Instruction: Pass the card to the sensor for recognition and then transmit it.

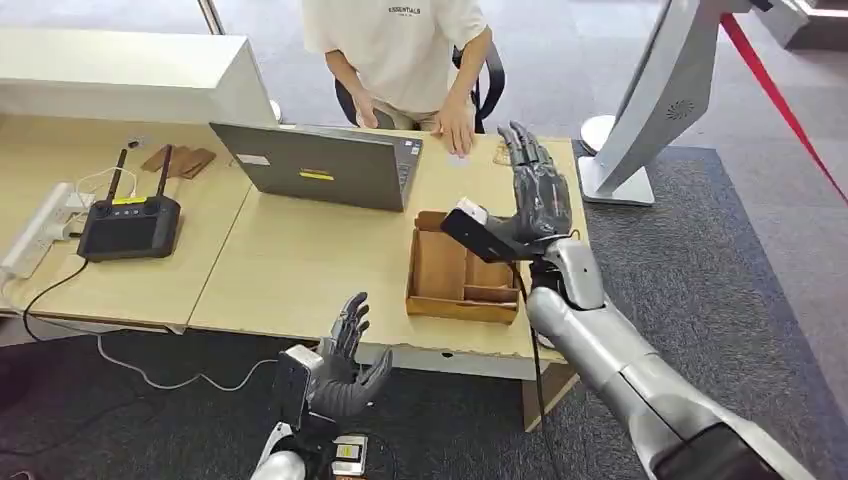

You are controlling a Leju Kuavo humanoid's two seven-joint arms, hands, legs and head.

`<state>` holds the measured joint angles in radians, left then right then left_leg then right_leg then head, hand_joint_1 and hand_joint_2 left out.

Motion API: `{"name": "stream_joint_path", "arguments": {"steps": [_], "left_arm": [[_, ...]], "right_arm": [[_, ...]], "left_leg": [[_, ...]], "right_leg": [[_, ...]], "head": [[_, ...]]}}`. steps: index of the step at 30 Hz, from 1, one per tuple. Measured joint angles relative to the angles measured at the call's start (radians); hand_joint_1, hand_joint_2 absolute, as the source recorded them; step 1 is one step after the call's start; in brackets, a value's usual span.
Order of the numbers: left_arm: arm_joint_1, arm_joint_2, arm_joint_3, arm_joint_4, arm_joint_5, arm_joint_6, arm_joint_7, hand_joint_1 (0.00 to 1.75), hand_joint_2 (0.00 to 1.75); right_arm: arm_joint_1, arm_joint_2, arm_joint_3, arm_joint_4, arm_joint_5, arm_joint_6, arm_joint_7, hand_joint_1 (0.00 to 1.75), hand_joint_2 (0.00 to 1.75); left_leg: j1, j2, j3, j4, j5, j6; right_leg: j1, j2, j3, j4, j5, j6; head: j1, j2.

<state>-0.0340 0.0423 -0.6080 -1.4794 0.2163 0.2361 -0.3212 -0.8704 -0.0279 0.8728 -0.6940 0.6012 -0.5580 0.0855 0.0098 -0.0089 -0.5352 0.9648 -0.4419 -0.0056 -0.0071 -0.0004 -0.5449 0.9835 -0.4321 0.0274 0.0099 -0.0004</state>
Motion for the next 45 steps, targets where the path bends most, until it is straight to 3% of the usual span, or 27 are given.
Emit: {"name": "stream_joint_path", "arguments": {"steps": [2, 3, 5, 6, 16, 21, 27, 31, 36, 45], "left_arm": [[0.018, 0.0, 0.017, -0.012, -0.009, 0.0, 0.001, 0.0, 1.75], [0.023, 0.001, 0.024, -0.016, -0.01, 0.0, 0.002, 0.0, 1.75], [0.031, 0.001, 0.036, -0.024, -0.014, 0.0, 0.003, 0.0, 1.75], [0.035, 0.001, 0.042, -0.03, -0.021, 0.0, 0.003, 0.0, 1.75], [0.071, 0.001, 0.079, -0.087, -0.056, 0.0, 0.042, 0.0, 1.75], [0.066, 0.002, 0.079, -0.096, -0.051, 0.0, 0.056, 0.0, 1.75], [0.066, 0.002, 0.079, -0.103, -0.049, 0.0, 0.058, 0.0, 1.75], [0.064, 0.003, 0.079, -0.103, -0.045, 0.0, 0.061, 0.0, 1.75], [0.058, 0.005, 0.077, -0.106, -0.045, 0.0, 0.076, 0.0, 1.75], [0.037, 0.005, 0.056, -0.106, -0.03, 0.0, 0.081, 0.0, 1.75]], "right_arm": [[0.065, -0.034, -0.003, -0.076, -0.005, 0.029, 0.033, 0.0, 1.75], [0.089, -0.045, -0.003, -0.099, -0.005, 0.033, 0.04, 0.0, 0.0], [0.128, -0.069, -0.005, -0.16, -0.005, 0.046, 0.046, 0.0, 0.0], [0.148, -0.083, -0.008, -0.191, -0.004, 0.054, 0.054, 0.0, 1.75], [0.451, -0.198, -0.092, -0.492, 0.207, 0.1, 0.132, 0.0, 1.75], [0.542, -0.223, -0.108, -0.591, 0.3, 0.167, 0.168, 0.0, 1.75], [0.583, -0.238, -0.122, -0.653, 0.311, 0.176, 0.169, 0.0, 1.75], [0.591, -0.243, -0.127, -0.676, 0.352, 0.196, 0.177, 0.0, 1.75], [0.603, -0.239, -0.124, -0.671, 0.5, 0.205, 0.194, 0.0, 1.75], [0.555, -0.175, -0.119, -0.486, 0.552, 0.084, 0.177, 0.0, 1.75]], "left_leg": [[0.0, 0.0, -0.001, 0.0, 0.0, 0.0], [0.0, 0.0, -0.001, 0.0, 0.0, 0.0], [0.0, 0.0, -0.001, 0.0, 0.0, 0.0], [0.0, 0.001, -0.001, 0.0, 0.0, 0.0], [0.0, -0.001, -0.001, 0.0, -0.001, 0.0], [0.0, 0.0, -0.001, 0.0, -0.001, 0.0], [0.0, 0.001, -0.001, 0.0, -0.001, 0.0], [0.0, 0.001, -0.001, 0.0, -0.001, 0.0], [0.0, 0.001, -0.001, -0.001, -0.001, 0.0], [0.0, 0.001, -0.001, -0.001, -0.001, 0.0]], "right_leg": [[0.0, 0.0, 0.0, 0.0, 0.0, 0.0], [0.0, 0.0, -0.001, 0.0, 0.0, 0.0], [0.0, 0.0, -0.001, 0.0, 0.0, 0.0], [0.0, 0.0, -0.001, -0.001, 0.0, 0.0], [0.0, 0.0, 0.0, -0.001, -0.001, 0.0], [0.0, 0.0, 0.0, -0.001, -0.001, 0.0], [0.0, 0.0, 0.0, -0.001, -0.001, 0.0], [0.0, 0.0, 0.0, -0.001, -0.001, 0.0], [0.0, 0.0, 0.0, -0.001, -0.001, 0.0], [0.0, 0.0, 0.0, 0.0, -0.001, 0.0]], "head": [[0.0, 0.0], [0.0, 0.0], [-0.001, 0.0], [-0.001, 0.0], [-0.001, 0.0], [0.0, 0.0], [0.0, 0.0], [0.0, 0.0], [0.0, 0.0], [0.0, 0.0]]}}
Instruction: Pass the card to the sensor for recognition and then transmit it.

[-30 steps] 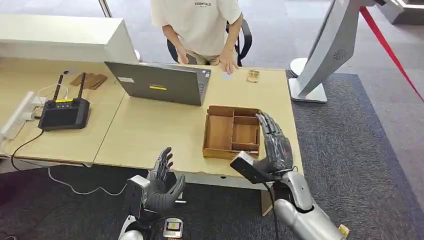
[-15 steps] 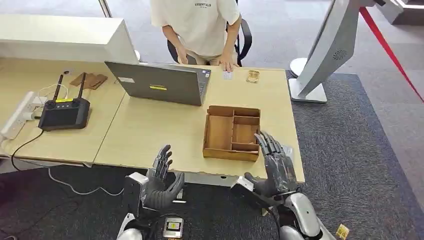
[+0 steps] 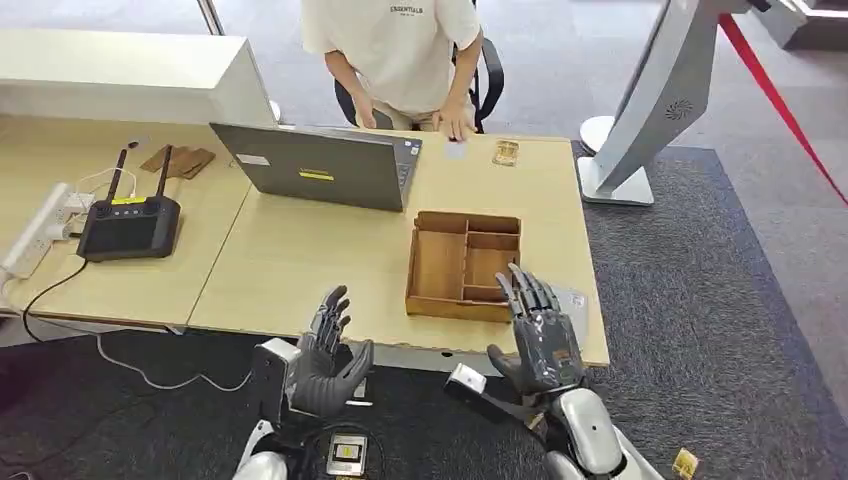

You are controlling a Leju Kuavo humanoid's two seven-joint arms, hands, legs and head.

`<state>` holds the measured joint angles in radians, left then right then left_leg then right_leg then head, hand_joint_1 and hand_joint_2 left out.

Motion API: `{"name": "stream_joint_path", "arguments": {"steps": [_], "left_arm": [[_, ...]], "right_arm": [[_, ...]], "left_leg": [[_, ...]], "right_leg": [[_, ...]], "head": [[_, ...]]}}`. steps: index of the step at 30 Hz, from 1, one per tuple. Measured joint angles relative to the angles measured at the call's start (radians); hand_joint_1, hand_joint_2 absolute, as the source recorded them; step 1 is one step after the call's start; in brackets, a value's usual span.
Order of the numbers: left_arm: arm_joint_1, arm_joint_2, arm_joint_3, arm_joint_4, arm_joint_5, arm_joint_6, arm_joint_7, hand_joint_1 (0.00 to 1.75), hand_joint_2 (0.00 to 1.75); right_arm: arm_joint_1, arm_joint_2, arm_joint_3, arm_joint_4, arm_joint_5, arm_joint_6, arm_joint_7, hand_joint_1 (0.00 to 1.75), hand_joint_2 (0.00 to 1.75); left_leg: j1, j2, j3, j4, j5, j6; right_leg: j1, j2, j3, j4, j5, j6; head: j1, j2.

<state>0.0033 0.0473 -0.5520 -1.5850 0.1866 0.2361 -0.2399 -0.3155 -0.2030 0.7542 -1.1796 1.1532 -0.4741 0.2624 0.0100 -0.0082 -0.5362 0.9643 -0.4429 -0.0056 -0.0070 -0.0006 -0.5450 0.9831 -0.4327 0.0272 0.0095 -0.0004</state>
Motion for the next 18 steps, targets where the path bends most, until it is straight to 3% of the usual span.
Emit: {"name": "stream_joint_path", "arguments": {"steps": [18], "left_arm": [[-0.027, 0.0, -0.035, 0.007, 0.033, 0.0, -0.003, 0.0, 1.75]], "right_arm": [[-0.133, 0.127, 0.007, 0.395, -0.036, -0.049, -0.06, 0.0, 1.75]], "left_leg": [[0.0, 0.0, 0.0, 0.0, 0.0, 0.0]], "right_leg": [[0.0, 0.0, -0.001, 0.0, 0.0, 0.0]], "head": [[0.0, 0.0]]}}
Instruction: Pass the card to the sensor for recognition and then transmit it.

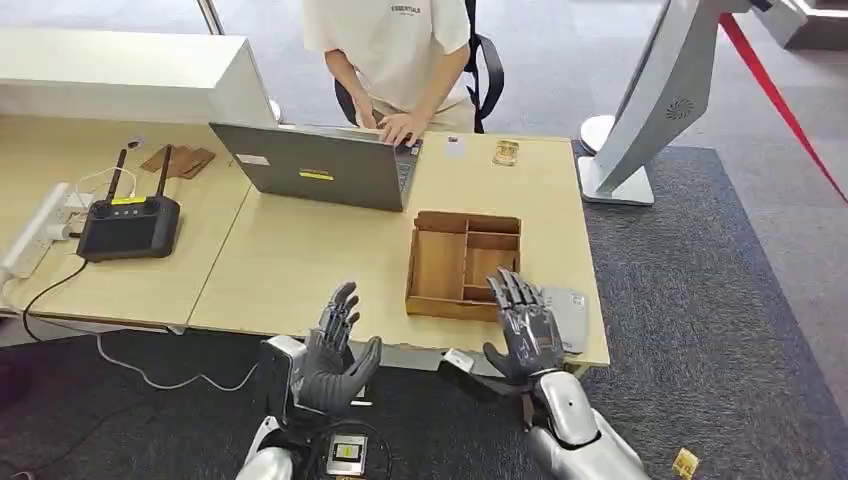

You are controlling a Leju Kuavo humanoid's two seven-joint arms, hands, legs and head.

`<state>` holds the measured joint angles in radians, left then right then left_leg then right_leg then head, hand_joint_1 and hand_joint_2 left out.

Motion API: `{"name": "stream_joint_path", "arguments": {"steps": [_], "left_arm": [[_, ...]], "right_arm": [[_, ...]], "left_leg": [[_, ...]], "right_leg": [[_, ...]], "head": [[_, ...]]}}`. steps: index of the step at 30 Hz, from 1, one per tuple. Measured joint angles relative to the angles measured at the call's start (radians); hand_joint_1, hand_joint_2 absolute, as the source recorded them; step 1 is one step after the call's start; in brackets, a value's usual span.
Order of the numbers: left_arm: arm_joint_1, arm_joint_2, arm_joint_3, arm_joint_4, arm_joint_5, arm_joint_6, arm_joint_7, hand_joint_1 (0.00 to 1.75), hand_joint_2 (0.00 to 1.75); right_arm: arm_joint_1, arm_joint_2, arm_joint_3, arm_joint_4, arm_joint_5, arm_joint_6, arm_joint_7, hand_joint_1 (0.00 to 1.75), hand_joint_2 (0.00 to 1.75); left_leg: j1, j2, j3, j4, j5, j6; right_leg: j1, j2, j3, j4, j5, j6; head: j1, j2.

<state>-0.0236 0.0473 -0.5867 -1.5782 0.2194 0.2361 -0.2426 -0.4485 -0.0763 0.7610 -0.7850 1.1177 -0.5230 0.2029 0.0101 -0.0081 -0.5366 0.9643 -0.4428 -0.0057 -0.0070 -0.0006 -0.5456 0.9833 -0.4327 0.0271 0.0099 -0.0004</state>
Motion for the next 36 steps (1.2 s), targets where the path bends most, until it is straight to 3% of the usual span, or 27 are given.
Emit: {"name": "stream_joint_path", "arguments": {"steps": [14, 36], "left_arm": [[-0.017, 0.023, -0.014, 0.005, 0.016, 0.0, 0.016, 0.0, 1.75], [-0.013, 0.031, -0.019, 0.006, 0.006, 0.0, 0.017, 0.0, 1.75]], "right_arm": [[-0.045, 0.051, 0.008, 0.167, -0.026, 0.001, -0.017, 0.0, 1.75], [-0.075, 0.094, 0.012, 0.248, -0.058, -0.024, -0.029, 0.0, 1.75]], "left_leg": [[0.0, 0.0, 0.0, 0.0, 0.0, 0.0], [0.0, 0.0, 0.0, 0.0, 0.0, 0.0]], "right_leg": [[0.0, 0.0, 0.0, 0.0, 0.0, 0.0], [0.0, 0.0, 0.0, 0.0, 0.0, 0.0]], "head": [[0.0, 0.0], [0.0, 0.0]]}}
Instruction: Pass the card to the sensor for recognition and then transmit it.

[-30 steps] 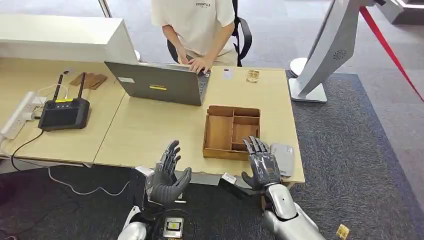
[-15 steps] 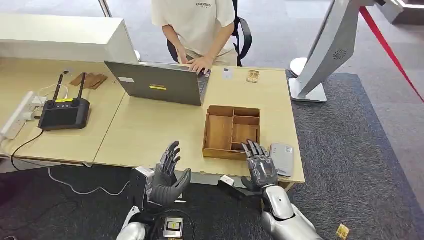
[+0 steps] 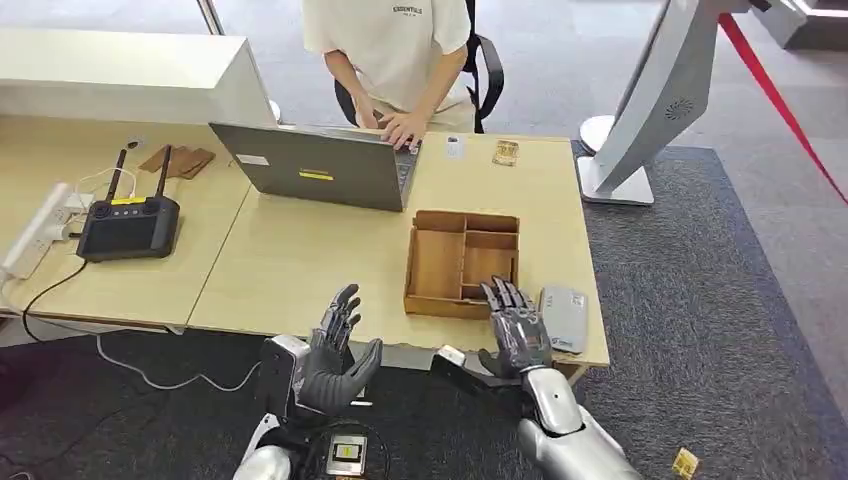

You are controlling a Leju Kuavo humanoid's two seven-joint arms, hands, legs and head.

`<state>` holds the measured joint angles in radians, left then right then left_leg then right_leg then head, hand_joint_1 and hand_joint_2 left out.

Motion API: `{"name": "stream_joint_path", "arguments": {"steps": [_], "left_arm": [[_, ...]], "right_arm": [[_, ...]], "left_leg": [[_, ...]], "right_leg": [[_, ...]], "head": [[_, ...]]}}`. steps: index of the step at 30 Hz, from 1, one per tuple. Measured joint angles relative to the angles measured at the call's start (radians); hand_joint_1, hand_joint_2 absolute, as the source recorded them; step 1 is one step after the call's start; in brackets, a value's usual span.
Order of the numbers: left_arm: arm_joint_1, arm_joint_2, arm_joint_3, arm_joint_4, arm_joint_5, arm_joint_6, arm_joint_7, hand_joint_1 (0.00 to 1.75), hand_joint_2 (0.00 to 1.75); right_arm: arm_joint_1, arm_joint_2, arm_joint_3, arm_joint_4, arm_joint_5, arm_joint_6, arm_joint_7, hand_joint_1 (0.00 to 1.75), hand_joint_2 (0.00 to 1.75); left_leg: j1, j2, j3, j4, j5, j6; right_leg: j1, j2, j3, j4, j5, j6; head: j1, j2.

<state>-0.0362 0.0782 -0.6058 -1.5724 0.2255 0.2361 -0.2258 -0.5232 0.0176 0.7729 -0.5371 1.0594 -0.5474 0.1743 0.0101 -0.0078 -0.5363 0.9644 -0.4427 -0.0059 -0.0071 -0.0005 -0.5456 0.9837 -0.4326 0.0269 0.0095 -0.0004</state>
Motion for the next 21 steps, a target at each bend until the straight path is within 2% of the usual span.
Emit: {"name": "stream_joint_path", "arguments": {"steps": [8, 21], "left_arm": [[0.005, 0.0, 0.0, 0.0, -0.006, 0.0, -0.004, 0.0, 1.75], [0.006, 0.0, 0.0, 0.002, 0.004, 0.0, -0.016, 0.0, 1.75]], "right_arm": [[-0.022, 0.026, 0.009, 0.01, -0.002, -0.007, -0.011, 0.0, 1.75], [-0.046, 0.035, 0.018, 0.008, -0.011, -0.047, -0.015, 0.0, 1.75]], "left_leg": [[0.0, 0.0, 0.0, 0.0, 0.0, 0.0], [0.0, 0.0, 0.0, 0.0, 0.0, 0.0]], "right_leg": [[0.0, 0.0, 0.0, 0.0, 0.0, 0.0], [0.0, 0.0, 0.0, 0.0, 0.0, 0.0]], "head": [[0.0, 0.0], [0.0, 0.0]]}}
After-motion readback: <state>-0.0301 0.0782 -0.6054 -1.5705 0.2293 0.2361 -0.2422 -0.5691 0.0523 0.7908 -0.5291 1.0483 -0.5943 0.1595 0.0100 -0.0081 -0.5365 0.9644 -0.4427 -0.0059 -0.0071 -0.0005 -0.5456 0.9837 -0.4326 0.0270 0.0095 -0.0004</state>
